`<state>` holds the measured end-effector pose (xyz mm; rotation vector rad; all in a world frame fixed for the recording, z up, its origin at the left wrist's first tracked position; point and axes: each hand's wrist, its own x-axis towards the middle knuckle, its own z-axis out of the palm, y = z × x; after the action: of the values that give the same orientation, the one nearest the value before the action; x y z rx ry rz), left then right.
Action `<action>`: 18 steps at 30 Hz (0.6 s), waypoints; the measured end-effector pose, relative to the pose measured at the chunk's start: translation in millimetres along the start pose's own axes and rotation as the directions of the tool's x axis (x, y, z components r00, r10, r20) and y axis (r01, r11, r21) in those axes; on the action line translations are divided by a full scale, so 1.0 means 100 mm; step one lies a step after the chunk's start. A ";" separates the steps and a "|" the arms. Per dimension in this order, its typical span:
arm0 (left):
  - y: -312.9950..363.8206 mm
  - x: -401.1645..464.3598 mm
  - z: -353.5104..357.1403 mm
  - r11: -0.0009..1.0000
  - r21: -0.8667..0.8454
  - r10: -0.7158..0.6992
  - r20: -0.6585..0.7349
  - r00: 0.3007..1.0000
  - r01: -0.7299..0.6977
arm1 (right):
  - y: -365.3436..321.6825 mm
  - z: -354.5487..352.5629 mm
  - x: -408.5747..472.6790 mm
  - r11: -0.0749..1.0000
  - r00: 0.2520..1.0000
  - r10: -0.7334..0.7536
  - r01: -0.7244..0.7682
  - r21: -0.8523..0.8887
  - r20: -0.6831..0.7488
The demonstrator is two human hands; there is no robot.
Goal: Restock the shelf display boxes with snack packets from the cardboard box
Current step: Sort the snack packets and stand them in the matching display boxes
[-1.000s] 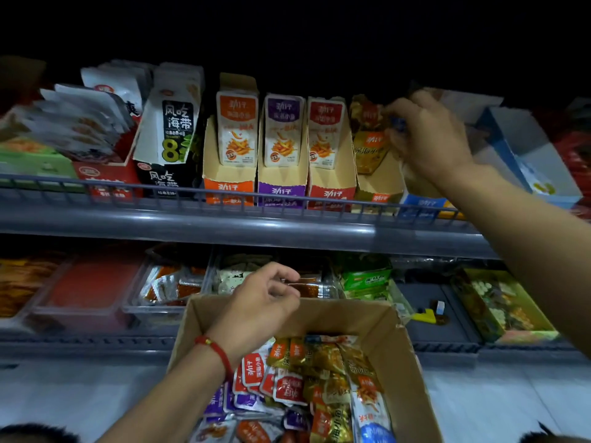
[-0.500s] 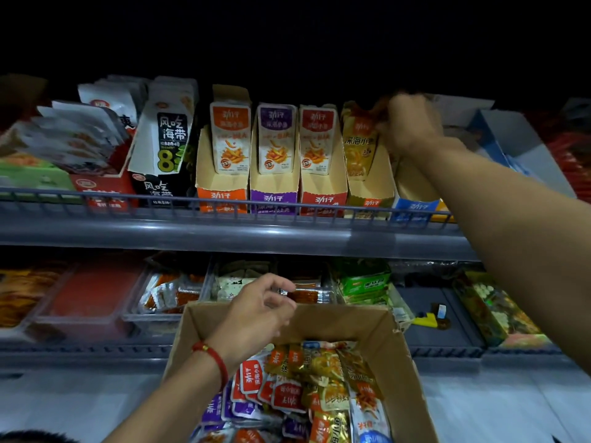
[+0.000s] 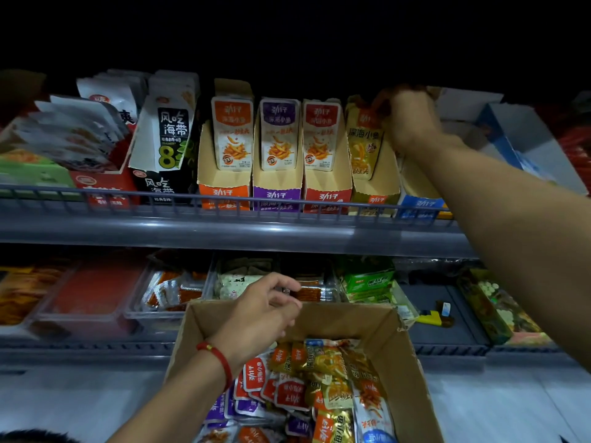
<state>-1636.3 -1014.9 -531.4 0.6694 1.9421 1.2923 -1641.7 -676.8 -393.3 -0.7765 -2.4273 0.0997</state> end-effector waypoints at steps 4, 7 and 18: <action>-0.01 -0.01 0.02 1.000 -0.003 -0.002 0.008 1.000 0.002 | -0.04 0.00 0.04 1.000 0.999 -0.031 0.031 0.003 0.035; -0.01 -0.02 0.03 1.000 0.012 -0.006 0.009 1.000 0.006 | -0.04 -0.02 0.00 0.997 0.998 -0.061 0.062 -0.052 0.020; -0.46 0.22 0.07 0.957 0.290 0.001 -0.002 1.000 0.000 | 0.01 -0.47 -1.39 0.940 0.942 -0.328 0.332 0.075 -0.065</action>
<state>-1646.2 -1011.8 -581.4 0.8109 2.1563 1.0156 -1523.0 -757.4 -425.4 -0.3212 -2.4501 0.0499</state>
